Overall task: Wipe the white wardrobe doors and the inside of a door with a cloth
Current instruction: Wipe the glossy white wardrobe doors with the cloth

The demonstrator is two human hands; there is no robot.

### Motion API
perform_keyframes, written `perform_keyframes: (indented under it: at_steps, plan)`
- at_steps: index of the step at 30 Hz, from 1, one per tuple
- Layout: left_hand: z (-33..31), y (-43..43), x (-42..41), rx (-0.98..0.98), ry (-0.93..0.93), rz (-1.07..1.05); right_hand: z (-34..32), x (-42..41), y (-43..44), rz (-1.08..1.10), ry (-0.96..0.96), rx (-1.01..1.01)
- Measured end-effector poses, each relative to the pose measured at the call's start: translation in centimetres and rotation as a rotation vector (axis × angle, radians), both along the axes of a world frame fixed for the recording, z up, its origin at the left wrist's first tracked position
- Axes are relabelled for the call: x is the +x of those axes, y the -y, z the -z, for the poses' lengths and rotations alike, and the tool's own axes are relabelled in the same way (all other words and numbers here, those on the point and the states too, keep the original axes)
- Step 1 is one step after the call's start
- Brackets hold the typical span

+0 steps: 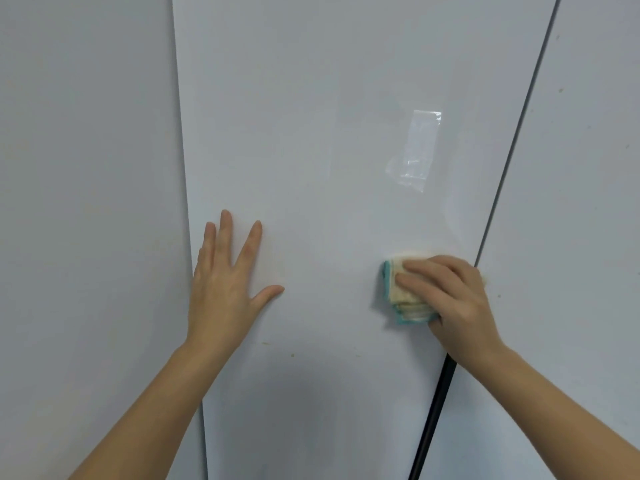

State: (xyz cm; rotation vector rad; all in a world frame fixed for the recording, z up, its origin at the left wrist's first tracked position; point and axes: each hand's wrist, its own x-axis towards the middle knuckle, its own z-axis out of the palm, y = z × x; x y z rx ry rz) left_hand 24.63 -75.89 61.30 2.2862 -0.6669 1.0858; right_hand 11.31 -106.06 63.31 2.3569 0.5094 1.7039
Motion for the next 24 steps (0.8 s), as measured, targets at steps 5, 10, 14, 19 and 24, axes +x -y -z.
perform_keyframes:
  at_steps: [5, 10, 14, 19, 24]
  plan:
    - [0.4, -0.2, 0.6, 0.015, 0.035, -0.010, 4.9, -0.4, -0.3, -0.061, -0.074, 0.031]
    - [0.5, -0.8, 0.9, 0.061, 0.057, -0.024, 9.0, -0.7, -0.3, -0.035, -0.141, 0.019]
    - [0.5, -1.1, 1.1, 0.086, 0.062, -0.034, 10.4, -0.7, -0.6, -0.007, -0.190, -0.054]
    - [0.4, -2.1, 1.3, 0.163, 0.062, -0.026, 6.4, 0.4, -1.9, -0.026, -0.109, 0.000]
    - [0.2, -3.1, 1.5, 0.230, 0.071, -0.016, 3.1, 2.6, -4.7, -0.046, 0.001, 0.140]
